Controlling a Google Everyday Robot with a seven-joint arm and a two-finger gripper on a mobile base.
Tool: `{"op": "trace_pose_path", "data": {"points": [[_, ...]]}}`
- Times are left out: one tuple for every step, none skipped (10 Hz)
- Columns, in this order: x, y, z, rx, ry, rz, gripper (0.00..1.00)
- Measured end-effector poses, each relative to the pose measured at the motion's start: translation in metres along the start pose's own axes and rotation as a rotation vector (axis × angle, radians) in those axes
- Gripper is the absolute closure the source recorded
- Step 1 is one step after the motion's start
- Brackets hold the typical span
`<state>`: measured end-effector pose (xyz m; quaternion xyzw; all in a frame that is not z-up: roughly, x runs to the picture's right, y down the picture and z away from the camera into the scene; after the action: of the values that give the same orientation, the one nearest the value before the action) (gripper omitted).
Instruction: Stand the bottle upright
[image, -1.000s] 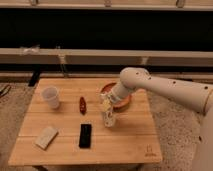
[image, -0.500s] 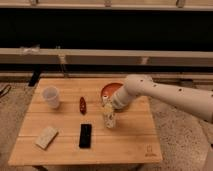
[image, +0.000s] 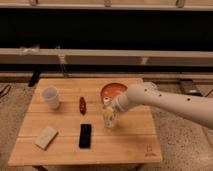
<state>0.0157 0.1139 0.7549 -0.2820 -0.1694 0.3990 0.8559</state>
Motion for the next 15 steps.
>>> {"op": "trace_pose_path", "data": {"points": [[-0.001,0.003,0.002,0.014,-0.009,0.001,1.0],[-0.001,0.002,0.002,0.029,-0.012,0.006,1.0],[0.003,0.0,0.005,0.05,-0.005,0.018,1.0],[0.004,-0.001,0.01,0.055,0.004,0.023,1.0],[0.004,-0.002,0.014,0.059,0.014,0.032,0.98],[0.005,-0.008,0.017,0.061,0.021,0.054,0.87],[0.006,-0.011,0.02,0.056,0.032,0.072,0.75],[0.006,-0.011,0.021,0.056,0.035,0.071,0.69],[0.009,-0.01,0.021,0.055,0.041,0.071,0.59],[0.011,-0.011,0.02,0.056,0.043,0.072,0.47],[0.01,-0.01,0.02,0.055,0.044,0.069,0.36],[0.01,-0.01,0.02,0.055,0.044,0.069,0.28],[0.011,-0.011,0.02,0.056,0.045,0.068,0.22],[0.012,-0.011,0.02,0.056,0.047,0.068,0.2],[0.013,-0.012,0.02,0.057,0.049,0.069,0.2]]}}
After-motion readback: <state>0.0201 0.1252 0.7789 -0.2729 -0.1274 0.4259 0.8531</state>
